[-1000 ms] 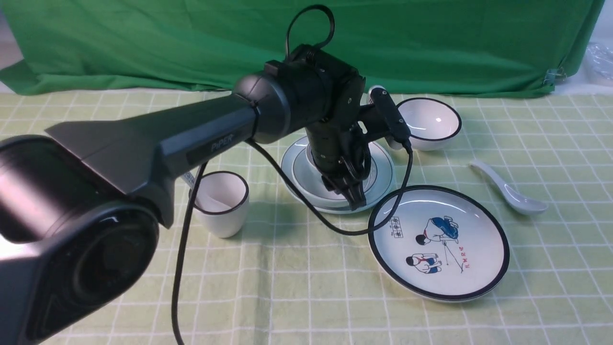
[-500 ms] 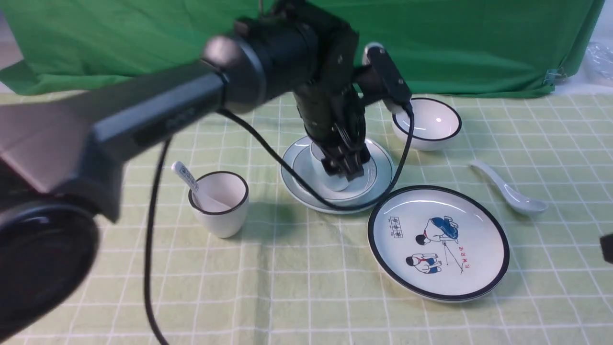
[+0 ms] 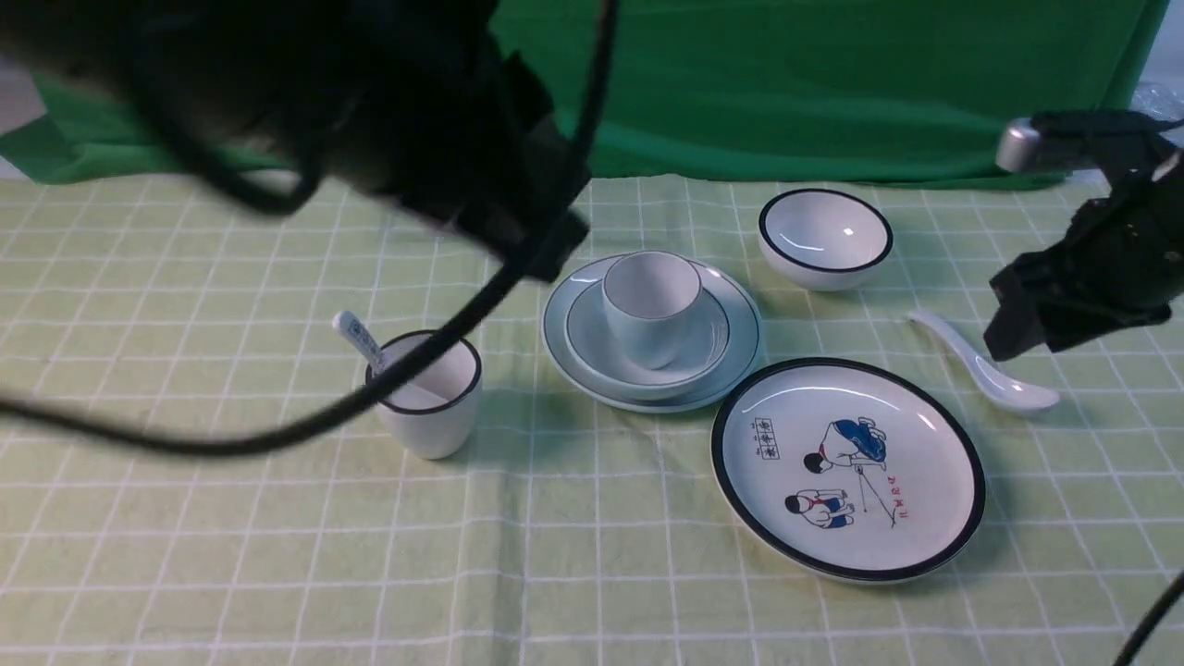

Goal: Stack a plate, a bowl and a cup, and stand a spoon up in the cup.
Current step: Use the right arm to grab a blue soup spoon

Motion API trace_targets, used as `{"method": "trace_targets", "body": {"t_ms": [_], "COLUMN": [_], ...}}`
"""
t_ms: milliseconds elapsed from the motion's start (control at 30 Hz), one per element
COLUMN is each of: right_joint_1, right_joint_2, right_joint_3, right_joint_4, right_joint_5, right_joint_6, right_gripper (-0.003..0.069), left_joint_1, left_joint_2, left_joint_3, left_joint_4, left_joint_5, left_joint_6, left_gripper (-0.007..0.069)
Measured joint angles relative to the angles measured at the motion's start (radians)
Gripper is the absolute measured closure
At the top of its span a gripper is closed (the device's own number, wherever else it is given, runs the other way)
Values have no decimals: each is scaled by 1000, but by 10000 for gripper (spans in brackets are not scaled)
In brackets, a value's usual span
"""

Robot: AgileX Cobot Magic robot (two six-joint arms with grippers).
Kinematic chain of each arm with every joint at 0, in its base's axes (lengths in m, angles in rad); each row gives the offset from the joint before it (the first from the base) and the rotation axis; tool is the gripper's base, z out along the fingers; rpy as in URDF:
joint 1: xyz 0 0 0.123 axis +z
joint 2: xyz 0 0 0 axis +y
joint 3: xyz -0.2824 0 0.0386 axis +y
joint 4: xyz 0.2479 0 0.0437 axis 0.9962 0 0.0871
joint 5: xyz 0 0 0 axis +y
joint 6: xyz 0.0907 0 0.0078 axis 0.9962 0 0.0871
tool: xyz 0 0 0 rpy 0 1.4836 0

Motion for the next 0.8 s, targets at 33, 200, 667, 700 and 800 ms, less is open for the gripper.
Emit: {"method": "trace_targets", "body": {"t_ms": [33, 200, 667, 700, 800], "right_joint_1": [0, -1, 3, 9, 18], "right_joint_2": [21, 277, 506, 509, 509], "right_joint_3": [-10, -287, -509, -509, -511], "right_joint_4": [1, -51, -98, -100, -100], "right_joint_5": [5, 71, 132, 132, 132], "right_joint_6": [-2, -23, -21, -21, -22], "right_gripper": [221, 210, 296, 354, 408], "left_joint_1": [0, 0, 0, 0, 0], "left_joint_2": [-26, -312, -428, -428, -428], "left_joint_3": [16, 343, 422, 422, 422], "left_joint_4": [-4, -22, -82, -82, -82], "left_joint_5": [-10, -243, -320, -320, -320], "left_joint_6": [1, 13, -6, -6, -6], "left_gripper": [620, 622, 622, 622, 622]}}
